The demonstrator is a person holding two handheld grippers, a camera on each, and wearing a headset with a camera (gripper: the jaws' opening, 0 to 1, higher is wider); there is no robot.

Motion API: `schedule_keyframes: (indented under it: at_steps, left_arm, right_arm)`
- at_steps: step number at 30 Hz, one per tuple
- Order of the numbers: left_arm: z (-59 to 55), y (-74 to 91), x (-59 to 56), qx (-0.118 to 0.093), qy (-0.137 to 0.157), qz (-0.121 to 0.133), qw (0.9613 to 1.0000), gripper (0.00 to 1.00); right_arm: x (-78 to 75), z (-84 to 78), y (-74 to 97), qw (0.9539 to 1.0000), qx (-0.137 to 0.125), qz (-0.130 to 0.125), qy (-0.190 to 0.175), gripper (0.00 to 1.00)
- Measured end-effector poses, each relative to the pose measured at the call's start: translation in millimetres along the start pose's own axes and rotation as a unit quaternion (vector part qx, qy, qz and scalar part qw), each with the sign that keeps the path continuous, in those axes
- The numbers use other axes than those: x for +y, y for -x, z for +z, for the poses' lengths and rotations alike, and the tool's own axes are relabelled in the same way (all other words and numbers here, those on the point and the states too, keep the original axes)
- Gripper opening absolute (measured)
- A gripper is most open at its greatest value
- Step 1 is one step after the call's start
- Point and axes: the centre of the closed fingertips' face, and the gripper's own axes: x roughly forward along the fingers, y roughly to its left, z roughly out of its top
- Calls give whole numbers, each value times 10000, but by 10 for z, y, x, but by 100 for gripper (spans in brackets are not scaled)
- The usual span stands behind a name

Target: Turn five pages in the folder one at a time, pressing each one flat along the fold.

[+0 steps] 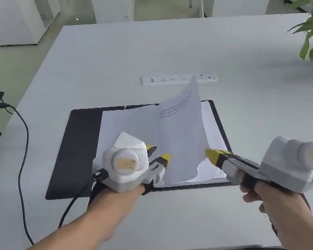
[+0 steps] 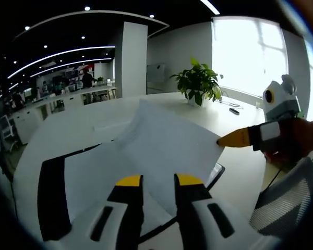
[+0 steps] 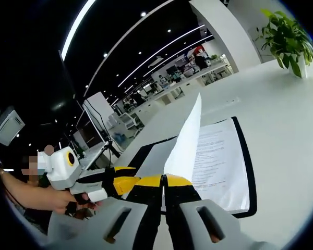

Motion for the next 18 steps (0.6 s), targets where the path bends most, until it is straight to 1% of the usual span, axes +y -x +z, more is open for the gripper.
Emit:
schedule_keyframes:
  at_steps: [3,4,7,8,9,12,18]
  left_arm:
    - [20,173,99,-74,1,97,9999,22]
    - [16,214,126,-79,-3,118,9999,22]
    - [-2,385,261,-119,13,256,9996,22]
    - [-7,402,280,-122,21,277,9995,22]
    - [-19,477,349,-126,8,364,9993,22]
    - [-26,584,443,-157,35,452,9988,22]
    - [-47,795,643,-199,80,668,9975,22]
  right_arm:
    - [183,-1,-76,9998,5,188,78,0]
    - [221,-3,-94,9997,11,216,116,0]
    - [359,-5,-170,9993,27,348,142,0]
    - [397,-6,-193,9991,30,381,165,0]
    - [449,-12,-228,9989,49,423,183,0]
    - [604,-31,-325,9981,90,560,234,0]
    - [835,-99,-512,9963,214,763,330,0]
